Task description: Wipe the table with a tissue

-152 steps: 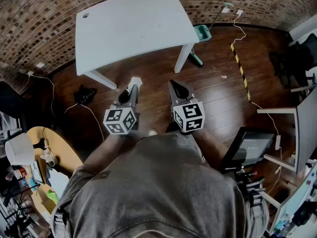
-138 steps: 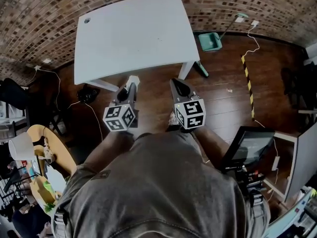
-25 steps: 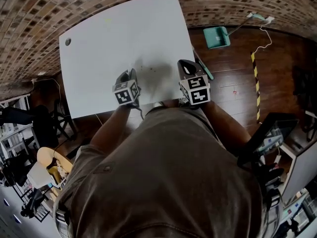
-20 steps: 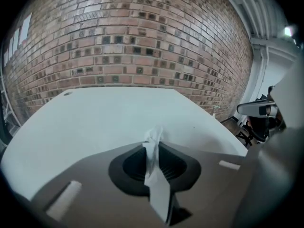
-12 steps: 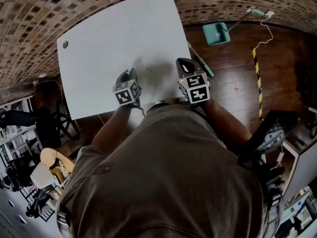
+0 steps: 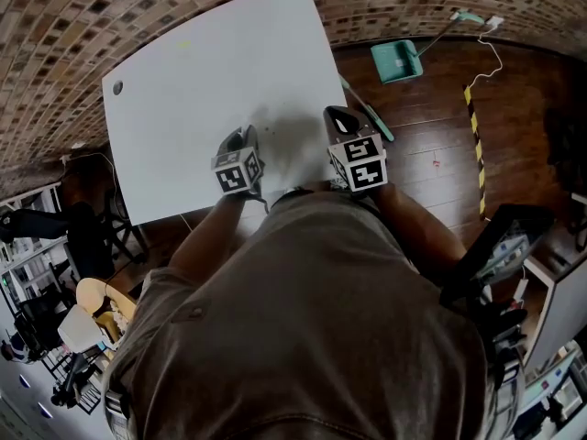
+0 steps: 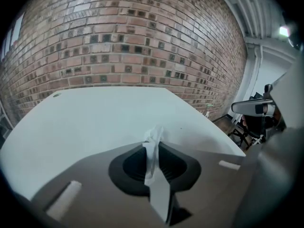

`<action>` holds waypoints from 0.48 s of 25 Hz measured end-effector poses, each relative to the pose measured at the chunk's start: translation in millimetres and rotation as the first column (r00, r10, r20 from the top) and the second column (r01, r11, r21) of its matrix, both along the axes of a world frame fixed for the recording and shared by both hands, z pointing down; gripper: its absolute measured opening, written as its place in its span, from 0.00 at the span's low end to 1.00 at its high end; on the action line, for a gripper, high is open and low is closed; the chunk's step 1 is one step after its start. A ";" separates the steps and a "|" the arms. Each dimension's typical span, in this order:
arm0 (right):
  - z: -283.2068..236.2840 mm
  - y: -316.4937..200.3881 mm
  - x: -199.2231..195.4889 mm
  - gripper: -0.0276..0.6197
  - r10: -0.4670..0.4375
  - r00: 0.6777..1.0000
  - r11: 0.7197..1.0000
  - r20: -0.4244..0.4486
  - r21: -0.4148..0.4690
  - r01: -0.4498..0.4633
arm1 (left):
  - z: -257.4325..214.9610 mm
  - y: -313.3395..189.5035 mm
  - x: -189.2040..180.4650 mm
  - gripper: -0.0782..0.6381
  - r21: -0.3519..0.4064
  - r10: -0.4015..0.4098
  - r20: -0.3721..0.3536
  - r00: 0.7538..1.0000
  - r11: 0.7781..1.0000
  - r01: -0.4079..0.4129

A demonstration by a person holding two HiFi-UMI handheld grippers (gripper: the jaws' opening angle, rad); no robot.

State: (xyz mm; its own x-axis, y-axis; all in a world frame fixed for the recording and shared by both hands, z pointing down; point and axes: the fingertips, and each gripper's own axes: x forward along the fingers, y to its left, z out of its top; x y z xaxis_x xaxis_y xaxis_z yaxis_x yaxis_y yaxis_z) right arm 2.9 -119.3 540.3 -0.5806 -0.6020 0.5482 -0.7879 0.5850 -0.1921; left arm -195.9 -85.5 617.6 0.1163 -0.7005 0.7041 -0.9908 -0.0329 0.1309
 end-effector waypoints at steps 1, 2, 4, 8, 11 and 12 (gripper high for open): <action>-0.4 -0.4 0.9 0.06 0.005 1.000 1.000 0.003 0.003 -0.005 | 0.5 -0.3 1.7 0.16 0.000 0.004 -0.001 1.000 1.000 -0.004; -0.6 -0.6 1.7 0.06 0.008 1.000 1.000 0.004 0.004 -0.008 | 0.6 -0.7 3.2 0.16 0.001 0.007 -0.001 1.000 1.000 -0.007; -0.9 -0.6 2.3 0.06 0.012 1.000 1.000 0.004 0.005 -0.012 | 0.8 -2.2 4.6 0.16 0.003 0.011 0.000 1.000 1.000 -0.011; -0.6 -1.6 2.8 0.06 0.010 1.000 1.000 -0.003 0.007 -0.010 | 0.2 -8.7 4.7 0.16 0.004 0.012 -0.004 1.000 1.000 -0.012; -3.8 -4.1 5.0 0.06 0.019 1.000 1.000 0.003 0.012 -0.019 | 0.1 -13.5 6.1 0.16 0.003 0.013 -0.002 1.000 1.000 -0.013; -4.3 -4.9 6.0 0.06 0.020 1.000 1.000 0.003 0.013 -0.020 | -0.1 -14.9 6.3 0.16 0.003 0.012 -0.002 1.000 1.000 -0.012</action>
